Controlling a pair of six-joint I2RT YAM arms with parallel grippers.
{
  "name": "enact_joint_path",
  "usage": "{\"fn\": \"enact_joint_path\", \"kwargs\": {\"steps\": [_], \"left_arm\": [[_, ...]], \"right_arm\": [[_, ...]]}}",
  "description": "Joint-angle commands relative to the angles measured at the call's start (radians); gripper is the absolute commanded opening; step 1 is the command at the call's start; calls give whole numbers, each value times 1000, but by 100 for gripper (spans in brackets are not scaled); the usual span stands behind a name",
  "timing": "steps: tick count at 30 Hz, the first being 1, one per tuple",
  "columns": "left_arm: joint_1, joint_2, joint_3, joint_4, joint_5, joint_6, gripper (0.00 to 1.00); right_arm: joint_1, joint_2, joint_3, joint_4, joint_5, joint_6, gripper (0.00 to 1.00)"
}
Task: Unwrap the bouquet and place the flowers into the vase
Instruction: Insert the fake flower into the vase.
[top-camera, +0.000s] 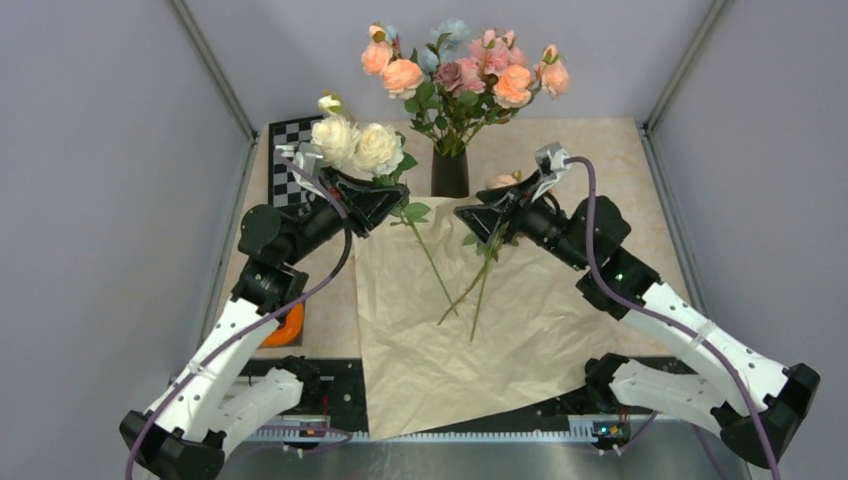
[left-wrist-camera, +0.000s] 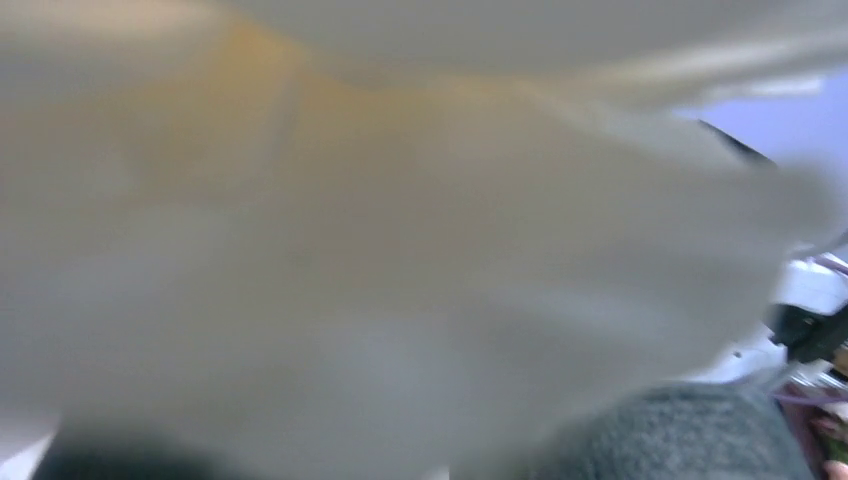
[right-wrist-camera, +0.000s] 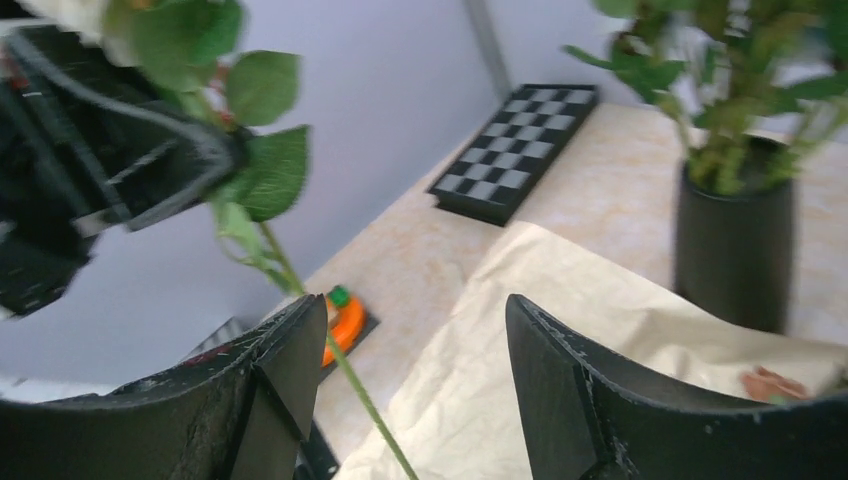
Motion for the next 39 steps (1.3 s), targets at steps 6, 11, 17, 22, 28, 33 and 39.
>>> {"fn": "enact_joint_path", "kwargs": {"steps": [6, 11, 17, 22, 28, 33, 39], "left_arm": [[-2, 75, 191, -5, -218, 282, 0], [1, 150, 289, 84, -264, 383, 0], [5, 269, 408, 193, -214, 414, 0], [6, 348, 480, 247, -194, 448, 0], [8, 418, 560, 259, -184, 487, 0], [10, 445, 608, 252, -170, 503, 0], [12, 459, 643, 228, -139, 502, 0]], "right_arm": [[-253, -35, -61, -201, 182, 139, 68], [-403, -87, -121, -212, 127, 150, 68], [-503, -137, -163, -244, 101, 129, 68], [-542, -176, -190, -262, 92, 121, 68], [-565, -184, -195, -276, 79, 111, 68], [-571, -173, -194, -262, 69, 118, 68], [-579, -143, -194, -243, 47, 128, 67]]}}
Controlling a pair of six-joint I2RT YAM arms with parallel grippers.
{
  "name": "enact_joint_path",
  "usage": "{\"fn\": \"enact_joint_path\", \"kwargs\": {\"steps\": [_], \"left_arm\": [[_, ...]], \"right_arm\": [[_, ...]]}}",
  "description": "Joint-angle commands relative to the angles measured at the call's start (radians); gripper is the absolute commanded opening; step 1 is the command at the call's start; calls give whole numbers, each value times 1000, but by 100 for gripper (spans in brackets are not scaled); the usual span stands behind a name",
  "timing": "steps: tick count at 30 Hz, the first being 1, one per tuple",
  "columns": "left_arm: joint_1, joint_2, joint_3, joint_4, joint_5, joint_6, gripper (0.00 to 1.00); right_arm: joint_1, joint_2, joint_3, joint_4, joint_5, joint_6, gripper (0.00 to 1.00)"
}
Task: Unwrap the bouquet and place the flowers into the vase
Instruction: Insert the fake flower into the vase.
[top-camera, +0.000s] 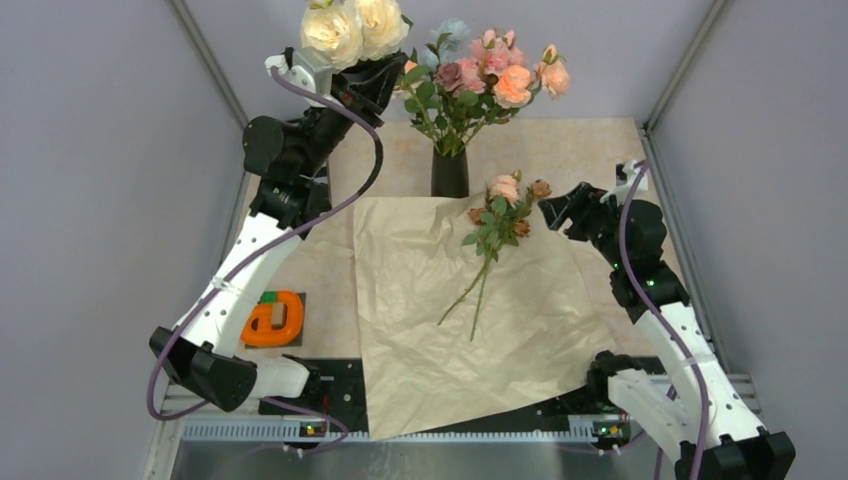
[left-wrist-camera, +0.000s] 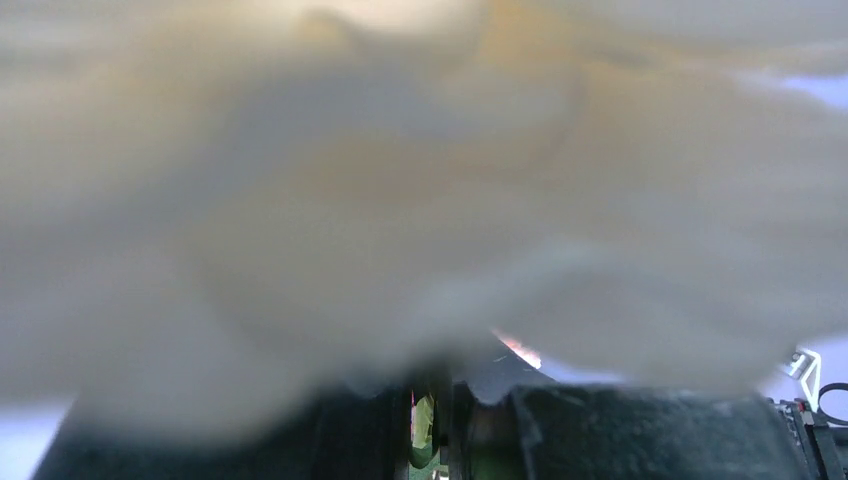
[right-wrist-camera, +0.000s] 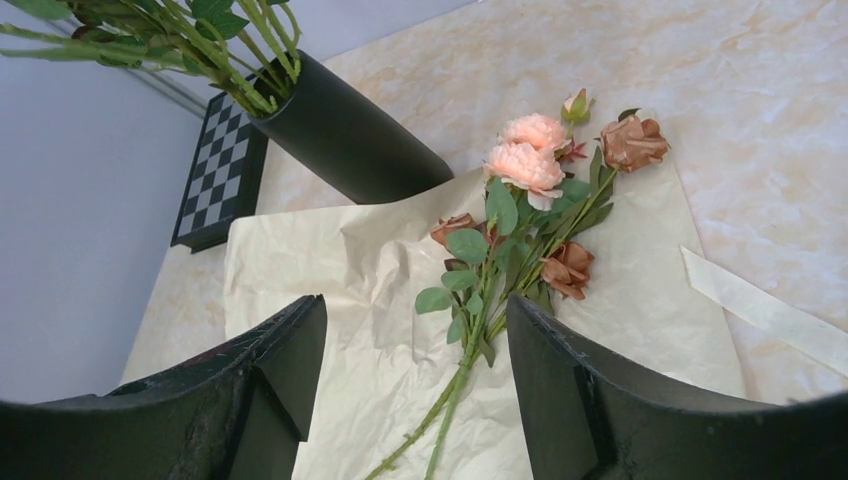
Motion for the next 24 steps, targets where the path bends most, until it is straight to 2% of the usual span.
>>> {"fn": "enact_joint_path", "kwargs": {"steps": [1, 14, 24], "left_arm": [[5, 5, 64, 41, 39, 15, 0], [12, 24, 56, 11, 46, 10, 0], [53, 38, -20, 114, 42, -54, 0]], "right_arm": [[-17, 19, 0, 38, -28, 6, 67], [-33, 30, -17, 45, -59, 22, 67], [-37, 29, -22, 45, -68, 24, 66]]}}
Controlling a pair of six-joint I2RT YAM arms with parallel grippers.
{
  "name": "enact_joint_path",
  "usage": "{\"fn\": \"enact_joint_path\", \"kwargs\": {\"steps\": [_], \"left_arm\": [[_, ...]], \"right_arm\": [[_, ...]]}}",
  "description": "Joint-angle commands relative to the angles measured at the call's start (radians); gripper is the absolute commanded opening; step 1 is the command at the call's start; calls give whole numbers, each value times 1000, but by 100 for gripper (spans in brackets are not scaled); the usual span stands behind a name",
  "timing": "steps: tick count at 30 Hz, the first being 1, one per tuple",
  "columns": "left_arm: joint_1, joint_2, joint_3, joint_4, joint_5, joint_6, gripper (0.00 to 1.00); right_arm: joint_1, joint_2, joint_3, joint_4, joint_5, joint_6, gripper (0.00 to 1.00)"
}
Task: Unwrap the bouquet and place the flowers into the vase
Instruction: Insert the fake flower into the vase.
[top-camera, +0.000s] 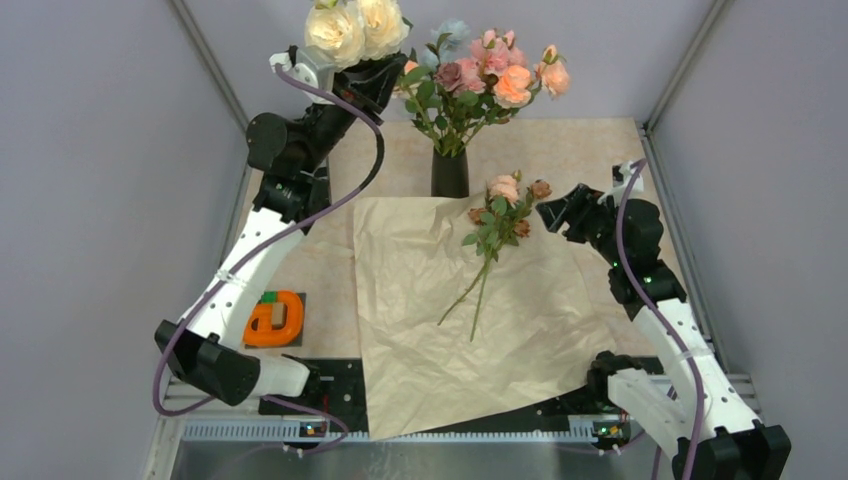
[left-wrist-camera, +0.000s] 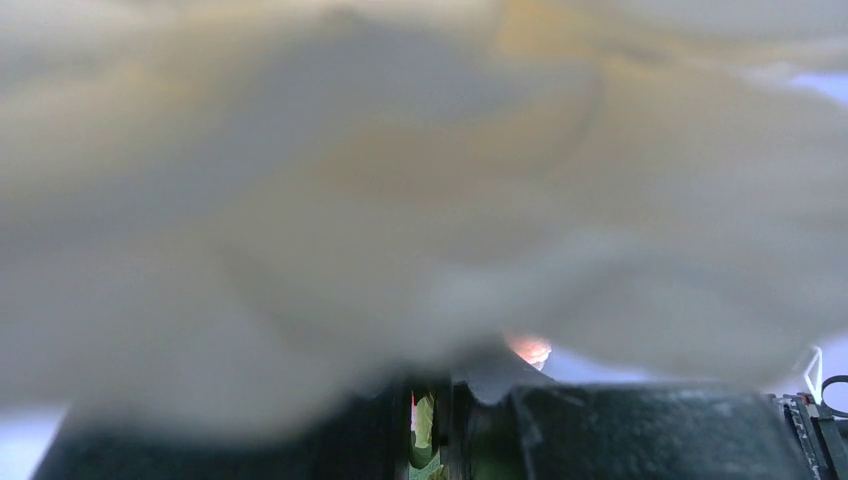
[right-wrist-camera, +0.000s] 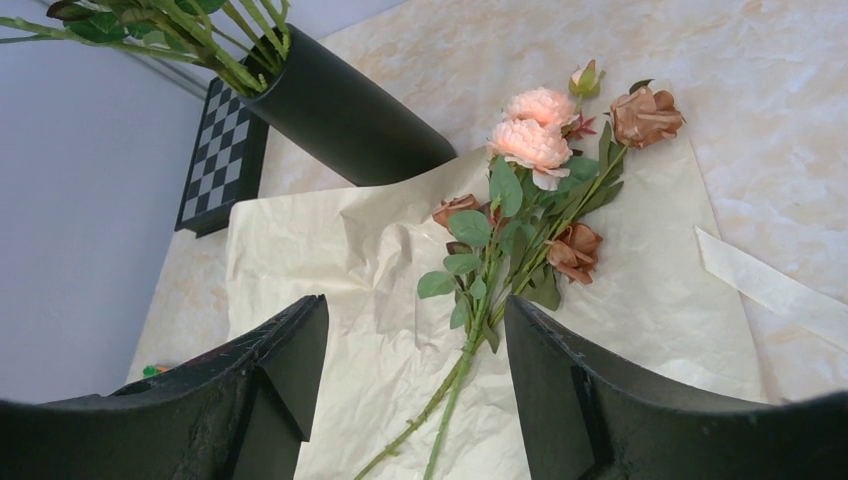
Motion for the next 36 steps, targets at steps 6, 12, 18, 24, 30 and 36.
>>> {"fn": "enact_joint_path", "kwargs": {"steps": [6, 12, 18, 24, 30, 36], "left_arm": [[55, 33, -72, 177, 6, -116, 0], [66, 58, -104, 230, 3, -159, 0], [68, 90, -129, 265, -9, -193, 0], [68, 122, -145, 295, -17, -213, 0], [69, 109, -128, 273, -27, -201, 0], [87, 110, -53, 226, -26, -241, 0]], "right_arm": [[-12, -4, -4, 32, -16, 7, 66], [-15, -4, -7, 33, -21, 11, 66], [-16, -4, -15, 36, -29, 18, 66], [-18, -6, -18, 36, -34, 23, 66], [-20, -4, -19, 35, -39, 22, 66], [-20, -3, -24, 42, -46, 30, 66]]}}
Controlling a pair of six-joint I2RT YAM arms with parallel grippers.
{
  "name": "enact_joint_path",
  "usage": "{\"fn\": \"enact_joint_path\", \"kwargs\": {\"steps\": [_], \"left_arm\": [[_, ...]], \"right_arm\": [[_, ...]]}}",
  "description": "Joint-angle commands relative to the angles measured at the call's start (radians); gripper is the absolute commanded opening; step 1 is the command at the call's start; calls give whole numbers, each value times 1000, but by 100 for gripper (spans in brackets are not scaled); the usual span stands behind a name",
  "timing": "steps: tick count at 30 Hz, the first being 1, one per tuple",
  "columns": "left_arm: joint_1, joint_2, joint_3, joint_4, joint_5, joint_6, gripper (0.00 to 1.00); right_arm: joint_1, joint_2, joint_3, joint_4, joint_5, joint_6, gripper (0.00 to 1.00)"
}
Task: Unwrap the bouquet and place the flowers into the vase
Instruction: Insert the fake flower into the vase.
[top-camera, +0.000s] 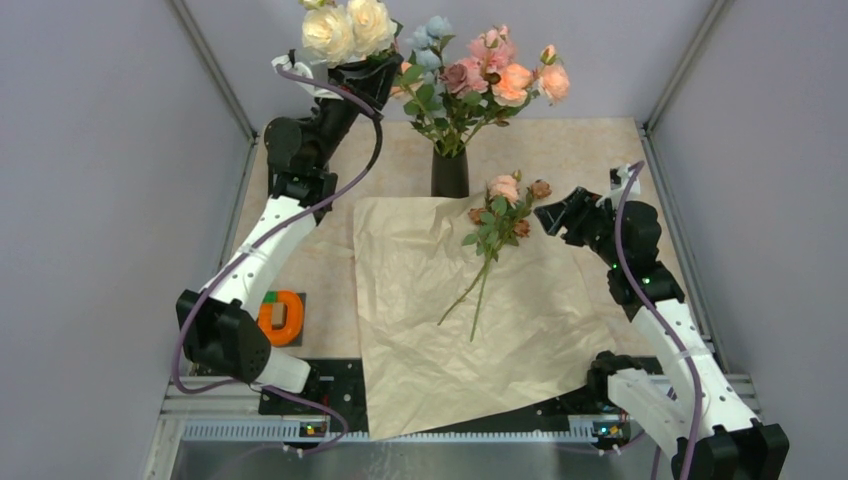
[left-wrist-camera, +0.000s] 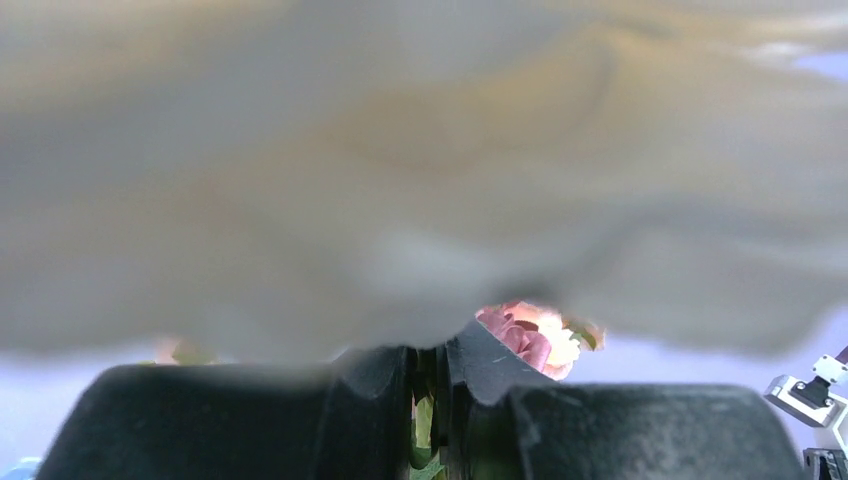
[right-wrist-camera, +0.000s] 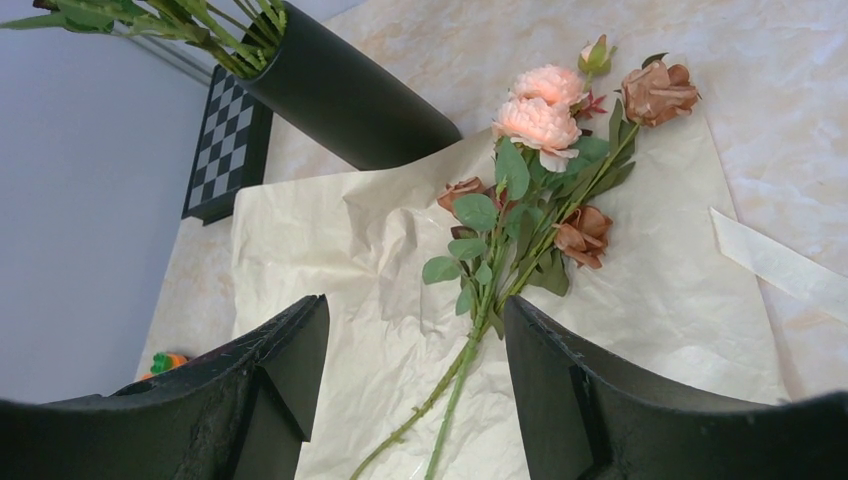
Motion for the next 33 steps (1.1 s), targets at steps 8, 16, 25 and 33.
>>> {"fn": "enact_joint_path", "kwargs": {"steps": [8, 16, 25, 33], "left_arm": [[34, 29, 207, -231, 81, -59, 0], [42, 83, 284, -368, 103, -37, 0], [43, 117, 185, -203, 121, -97, 0], [42, 120, 55, -55, 128, -105, 0]], "right_arm": [[-15, -4, -7, 32, -11, 14, 66], [-14, -1, -16, 35, -18, 22, 66], [-14, -1, -16, 33, -20, 21, 65], [-15, 11, -21, 43, -27, 22, 65]]}}
